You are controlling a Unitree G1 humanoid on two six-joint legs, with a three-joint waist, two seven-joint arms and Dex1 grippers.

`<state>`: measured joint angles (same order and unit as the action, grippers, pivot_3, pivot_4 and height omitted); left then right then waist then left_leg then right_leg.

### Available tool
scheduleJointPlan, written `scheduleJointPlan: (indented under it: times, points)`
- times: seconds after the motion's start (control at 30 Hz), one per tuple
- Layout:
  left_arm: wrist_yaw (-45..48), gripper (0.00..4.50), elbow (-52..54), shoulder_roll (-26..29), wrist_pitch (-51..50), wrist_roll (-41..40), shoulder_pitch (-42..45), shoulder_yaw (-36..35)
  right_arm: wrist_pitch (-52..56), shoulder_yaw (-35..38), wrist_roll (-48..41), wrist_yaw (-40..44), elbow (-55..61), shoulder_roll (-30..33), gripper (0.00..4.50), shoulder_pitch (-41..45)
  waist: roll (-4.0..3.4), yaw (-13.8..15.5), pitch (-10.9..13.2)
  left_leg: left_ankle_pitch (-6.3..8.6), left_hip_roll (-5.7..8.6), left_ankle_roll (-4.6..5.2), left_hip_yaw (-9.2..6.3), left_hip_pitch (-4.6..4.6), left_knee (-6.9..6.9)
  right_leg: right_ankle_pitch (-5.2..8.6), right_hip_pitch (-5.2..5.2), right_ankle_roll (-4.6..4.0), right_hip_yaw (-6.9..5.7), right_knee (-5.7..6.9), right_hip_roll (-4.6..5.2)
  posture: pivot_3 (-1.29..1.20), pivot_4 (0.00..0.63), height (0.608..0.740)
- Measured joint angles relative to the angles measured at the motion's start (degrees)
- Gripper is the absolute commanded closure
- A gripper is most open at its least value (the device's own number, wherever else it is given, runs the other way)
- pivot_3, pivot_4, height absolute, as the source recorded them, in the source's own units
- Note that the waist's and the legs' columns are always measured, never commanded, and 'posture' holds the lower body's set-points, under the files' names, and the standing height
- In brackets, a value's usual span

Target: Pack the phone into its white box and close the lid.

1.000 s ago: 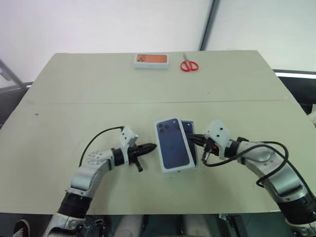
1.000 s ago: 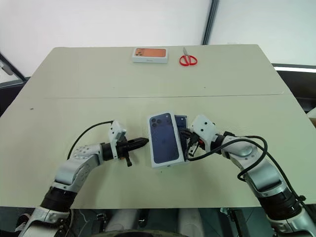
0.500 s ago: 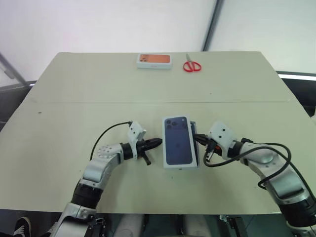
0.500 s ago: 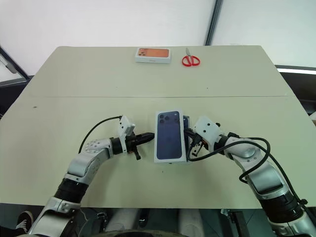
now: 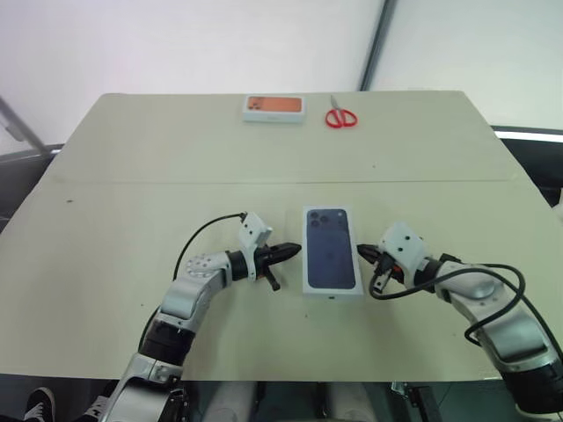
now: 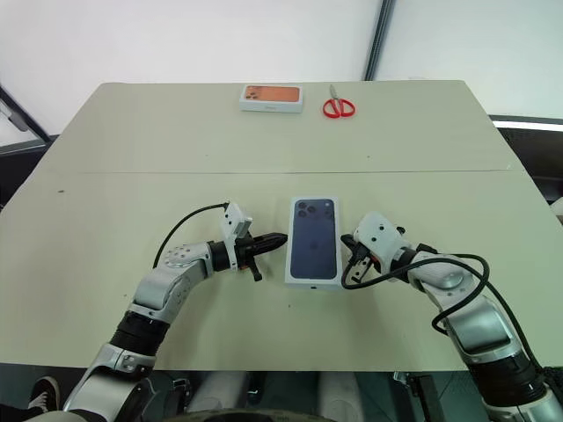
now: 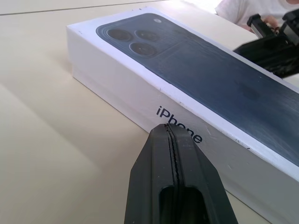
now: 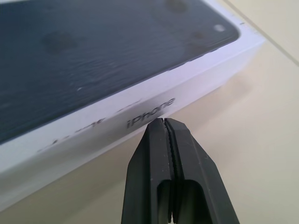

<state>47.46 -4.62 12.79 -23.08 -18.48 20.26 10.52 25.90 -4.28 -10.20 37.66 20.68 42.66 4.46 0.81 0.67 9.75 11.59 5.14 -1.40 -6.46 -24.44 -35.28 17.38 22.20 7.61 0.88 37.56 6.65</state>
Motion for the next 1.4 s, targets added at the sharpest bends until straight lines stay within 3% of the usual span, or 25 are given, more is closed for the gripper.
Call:
scheduleJointPlan:
  times: [0.6,1.03,1.23,1.4]
  points:
    - [-0.30,4.50,0.26,-0.13,-0.31,-0.23,-0.08,-0.30,-0.43,-1.02,3.47,1.44,-0.99,-0.76,4.47,0.81,0.00,-0.03,0.00,0.00,0.00,0.00,0.00,0.00,0.00,0.00,0.00,0.00,0.00,0.00,-0.01,0.00,0.150,0.740]
    - [-1.31,4.50,0.29,1.83,-1.35,-2.44,3.15,-4.90,-6.10,1.70,5.73,5.51,-7.31,5.15,4.47,4.75,0.00,-0.04,0.00,0.00,0.00,-0.01,0.01,0.01,-0.01,0.00,-0.01,0.00,0.00,0.01,-0.01,0.00,0.150,0.740]
    - [-2.36,4.50,0.26,-1.66,-3.11,-4.95,8.54,-5.91,-2.20,6.12,-0.09,4.42,-6.21,-0.32,4.47,12.59,0.01,-0.04,0.00,-0.02,-0.01,-0.03,-0.02,0.00,-0.03,0.00,-0.02,0.01,-0.01,0.02,-0.03,0.00,0.150,0.740]
    - [-2.52,4.50,-2.31,-4.73,-2.72,-4.57,9.75,-3.66,-0.86,1.35,-0.14,5.48,-3.40,-2.10,4.47,10.18,0.03,-0.06,0.00,-0.02,0.02,-0.03,0.00,-0.01,-0.08,-0.01,-0.01,0.02,-0.01,0.07,-0.02,0.00,0.150,0.740]
